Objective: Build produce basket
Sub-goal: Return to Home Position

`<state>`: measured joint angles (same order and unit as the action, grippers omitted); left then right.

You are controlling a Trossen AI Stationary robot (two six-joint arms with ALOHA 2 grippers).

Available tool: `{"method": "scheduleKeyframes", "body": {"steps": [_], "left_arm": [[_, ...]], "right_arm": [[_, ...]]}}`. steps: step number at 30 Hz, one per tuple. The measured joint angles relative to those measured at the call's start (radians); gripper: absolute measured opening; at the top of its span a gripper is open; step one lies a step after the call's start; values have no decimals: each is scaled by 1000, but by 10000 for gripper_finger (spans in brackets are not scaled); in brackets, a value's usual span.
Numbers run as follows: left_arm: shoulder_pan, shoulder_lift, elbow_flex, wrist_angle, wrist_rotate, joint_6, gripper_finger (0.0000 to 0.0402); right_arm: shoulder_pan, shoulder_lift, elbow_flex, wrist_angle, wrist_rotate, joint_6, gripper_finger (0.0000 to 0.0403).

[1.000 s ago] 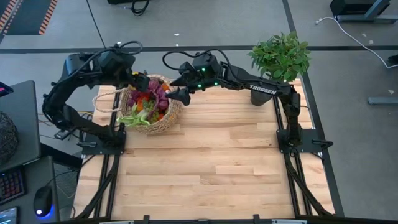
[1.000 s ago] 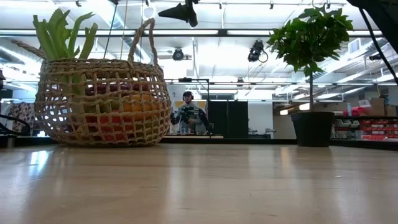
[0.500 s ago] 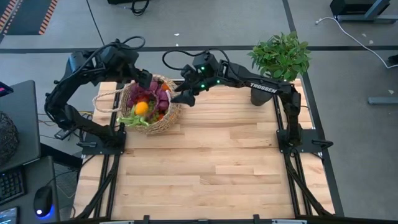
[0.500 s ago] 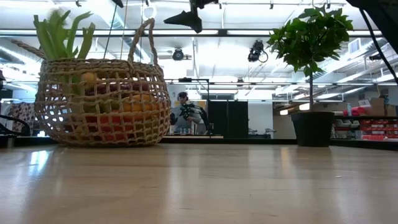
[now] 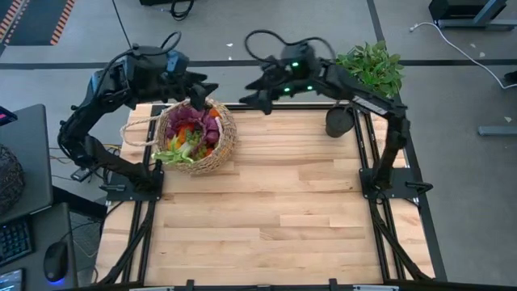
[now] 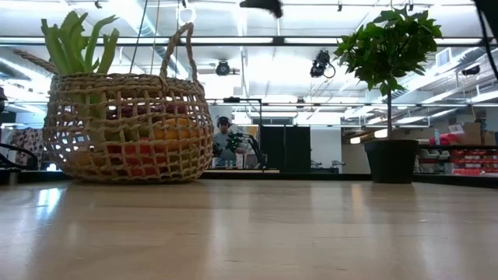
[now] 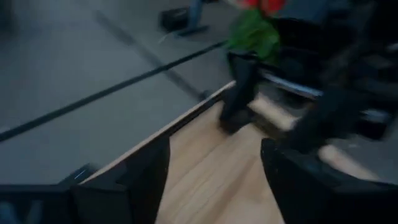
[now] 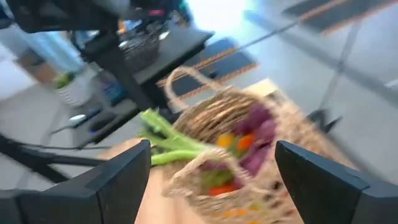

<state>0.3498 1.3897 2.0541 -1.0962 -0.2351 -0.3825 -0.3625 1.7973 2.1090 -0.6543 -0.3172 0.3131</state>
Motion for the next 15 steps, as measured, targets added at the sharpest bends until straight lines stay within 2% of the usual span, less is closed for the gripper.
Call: {"method": "scheduleKeyframes", "body": {"steps": [5, 7, 10, 15], "left_arm": [[-2, 23, 1, 141, 136, 12, 199], [-1, 33, 0, 154, 189, 13, 170], [-1, 56, 0, 201, 255, 28, 123], [-30, 87, -1, 255, 304, 22, 35]], "right_arm": [[7, -84, 0, -124, 141, -87, 346], [3, -112, -15, -164, 124, -109, 346], [-4, -162, -73, -162, 38, -117, 344], [2, -282, -274, -74, 2, -75, 313]]}}
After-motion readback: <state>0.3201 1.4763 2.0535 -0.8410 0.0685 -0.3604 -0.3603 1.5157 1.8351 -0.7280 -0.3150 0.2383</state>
